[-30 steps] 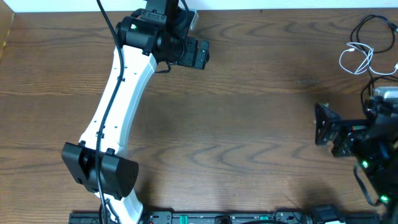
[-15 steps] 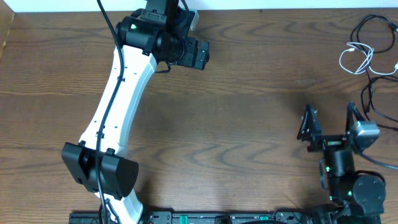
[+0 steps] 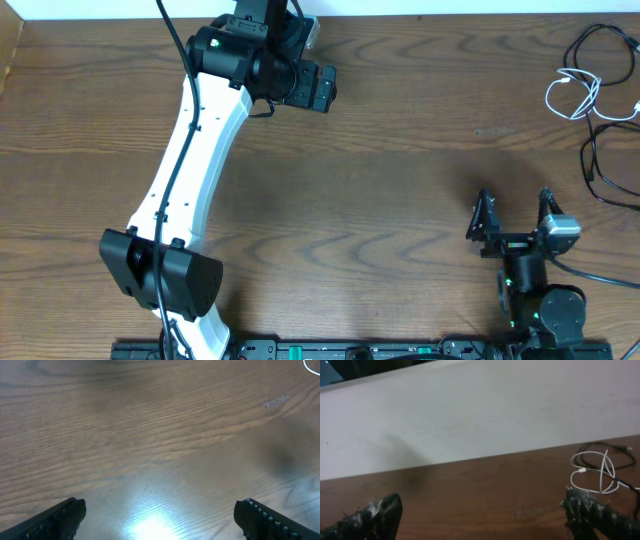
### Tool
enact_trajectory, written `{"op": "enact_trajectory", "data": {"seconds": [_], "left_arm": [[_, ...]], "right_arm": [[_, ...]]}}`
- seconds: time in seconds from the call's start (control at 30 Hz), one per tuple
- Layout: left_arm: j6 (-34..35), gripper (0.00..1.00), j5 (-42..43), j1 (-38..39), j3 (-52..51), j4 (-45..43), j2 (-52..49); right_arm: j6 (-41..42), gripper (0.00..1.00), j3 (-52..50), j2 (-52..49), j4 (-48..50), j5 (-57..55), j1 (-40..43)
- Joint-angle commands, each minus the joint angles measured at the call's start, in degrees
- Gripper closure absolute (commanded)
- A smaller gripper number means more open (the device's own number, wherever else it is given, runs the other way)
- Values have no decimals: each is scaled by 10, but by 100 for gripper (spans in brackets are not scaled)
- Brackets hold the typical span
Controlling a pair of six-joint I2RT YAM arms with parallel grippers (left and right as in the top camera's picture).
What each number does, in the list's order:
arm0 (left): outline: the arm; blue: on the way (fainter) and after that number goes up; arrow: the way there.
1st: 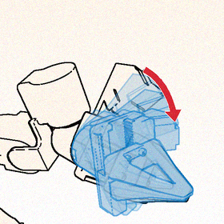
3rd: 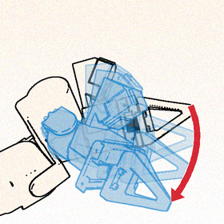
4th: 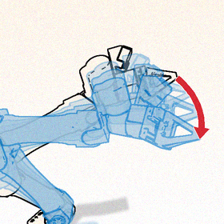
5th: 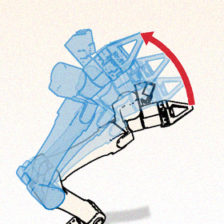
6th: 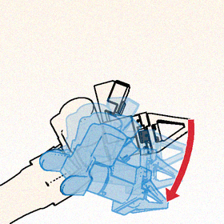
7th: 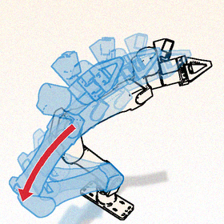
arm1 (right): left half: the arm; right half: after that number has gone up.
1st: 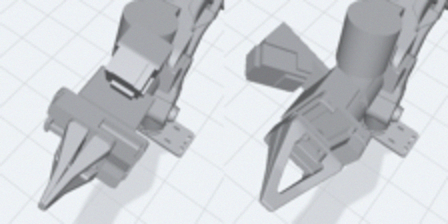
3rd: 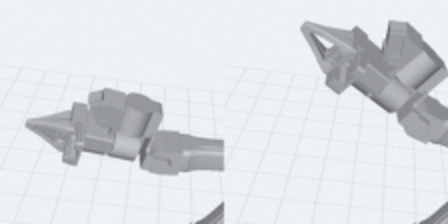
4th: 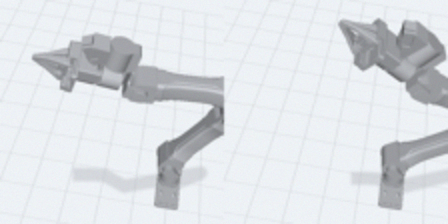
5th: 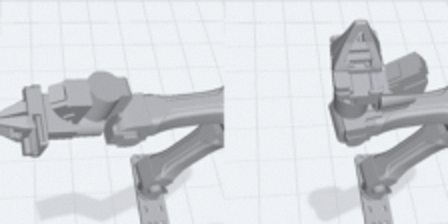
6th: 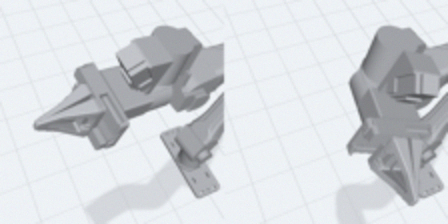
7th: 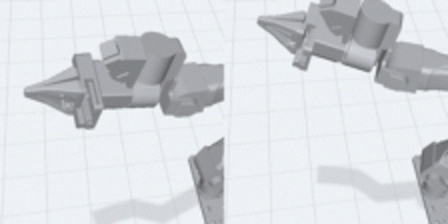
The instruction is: Untangle cables
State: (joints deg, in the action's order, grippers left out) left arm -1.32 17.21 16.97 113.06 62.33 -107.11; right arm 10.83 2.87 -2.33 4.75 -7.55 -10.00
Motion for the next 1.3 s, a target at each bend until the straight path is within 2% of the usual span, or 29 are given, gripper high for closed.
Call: {"op": "enact_trajectory", "data": {"seconds": [0.0, 0.17, 0.23, 0.4, 0.53, 1.27], "left_arm": [[-4, 0, -4, -1, 4, 0, 9], [-4, 0, -4, -1, 4, 0, 9], [-4, 0, -4, -1, 4, 0, 9], [-4, 0, -4, -1, 4, 0, 9], [-4, 0, -4, -1, 4, 0, 9], [-4, 0, -4, -1, 4, 0, 9]], "right_arm": [[-38, 1, -24, 15, 23, 11, -1], [-153, 1, -26, 20, 18, 80, -2], [-176, 1, -26, 21, 15, 86, 2], [-142, 1, -26, 21, -4, 93, 44], [-100, 1, -26, 21, -88, 93, 70], [-109, 1, -26, 20, -89, 90, 79]]}}
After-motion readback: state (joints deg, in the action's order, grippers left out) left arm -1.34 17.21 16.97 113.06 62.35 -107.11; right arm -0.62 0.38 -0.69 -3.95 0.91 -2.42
